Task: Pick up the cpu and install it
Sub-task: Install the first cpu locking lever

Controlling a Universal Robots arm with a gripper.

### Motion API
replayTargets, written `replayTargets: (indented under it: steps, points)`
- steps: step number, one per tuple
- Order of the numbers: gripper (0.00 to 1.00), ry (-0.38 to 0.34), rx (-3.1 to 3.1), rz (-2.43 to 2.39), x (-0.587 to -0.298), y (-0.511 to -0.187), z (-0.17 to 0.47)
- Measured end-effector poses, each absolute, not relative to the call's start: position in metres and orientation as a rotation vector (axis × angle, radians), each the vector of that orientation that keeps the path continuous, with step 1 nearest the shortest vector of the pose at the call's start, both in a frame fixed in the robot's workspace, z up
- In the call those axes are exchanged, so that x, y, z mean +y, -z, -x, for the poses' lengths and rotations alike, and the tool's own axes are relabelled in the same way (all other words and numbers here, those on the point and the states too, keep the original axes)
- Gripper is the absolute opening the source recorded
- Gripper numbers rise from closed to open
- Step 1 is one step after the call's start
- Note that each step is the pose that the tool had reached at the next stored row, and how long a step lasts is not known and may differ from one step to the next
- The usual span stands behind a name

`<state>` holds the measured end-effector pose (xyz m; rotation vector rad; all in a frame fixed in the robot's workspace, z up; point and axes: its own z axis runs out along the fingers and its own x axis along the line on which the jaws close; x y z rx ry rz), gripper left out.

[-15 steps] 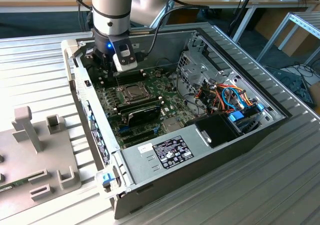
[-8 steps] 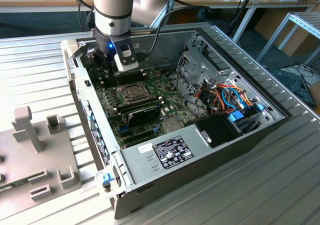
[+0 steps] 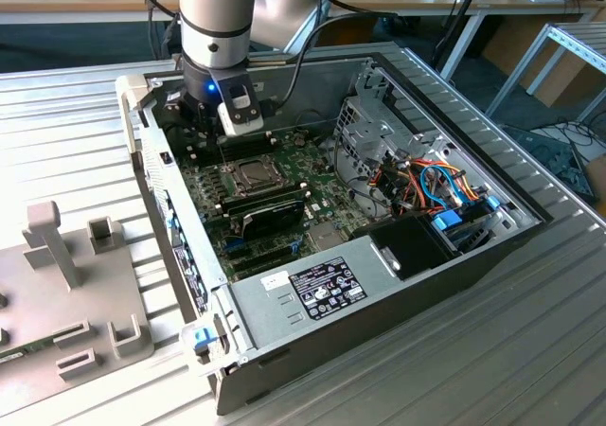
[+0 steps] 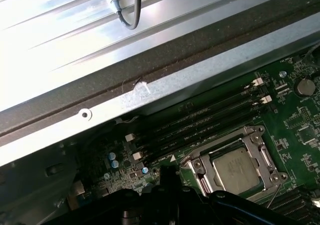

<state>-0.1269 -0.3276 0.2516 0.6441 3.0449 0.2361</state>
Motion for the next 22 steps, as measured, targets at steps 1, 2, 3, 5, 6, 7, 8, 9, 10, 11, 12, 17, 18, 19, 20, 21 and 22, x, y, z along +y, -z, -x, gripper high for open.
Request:
replayTargets:
  steps: [1, 2, 3, 5, 6, 7, 8, 9, 10, 11, 12, 17, 18, 19, 20, 21, 22]
  points:
    - [0.11, -0.236, 3.045, -0.644, -0.328, -0.251, 0.126]
    - [0.11, -0.236, 3.045, -0.644, -0.328, -0.251, 0.124]
    - [0.11, -0.236, 3.045, -0.644, -0.328, -0.251, 0.122]
    - [0.11, -0.236, 3.045, -0.644, -0.328, -0.251, 0.114]
    - [0.11, -0.236, 3.045, -0.644, -0.328, -0.251, 0.11]
    - [0.11, -0.236, 3.045, -0.644, -0.328, -0.251, 0.106]
    - [0.11, -0.236, 3.045, -0.644, -0.328, -0.251, 0.103]
    - [0.11, -0.236, 3.045, -0.644, -0.328, -0.251, 0.101]
    - [0.11, -0.236, 3.045, -0.644, -0.328, -0.251, 0.099]
    - [0.11, -0.236, 3.045, -0.644, -0.328, -0.251, 0.098]
    - [0.11, -0.237, 3.045, -0.643, -0.328, -0.251, 0.098]
    - [0.11, -0.258, 3.049, -0.634, -0.328, -0.25, 0.094]
    - [0.11, -0.258, 3.049, -0.633, -0.328, -0.25, 0.093]
    - [0.11, -0.258, 3.049, -0.633, -0.328, -0.249, 0.09]
    - [0.11, -0.258, 3.049, -0.632, -0.328, -0.249, 0.087]
    - [0.11, -0.258, 3.05, -0.631, -0.328, -0.249, 0.084]
    - [0.11, -0.26, 3.05, -0.628, -0.328, -0.248, 0.081]
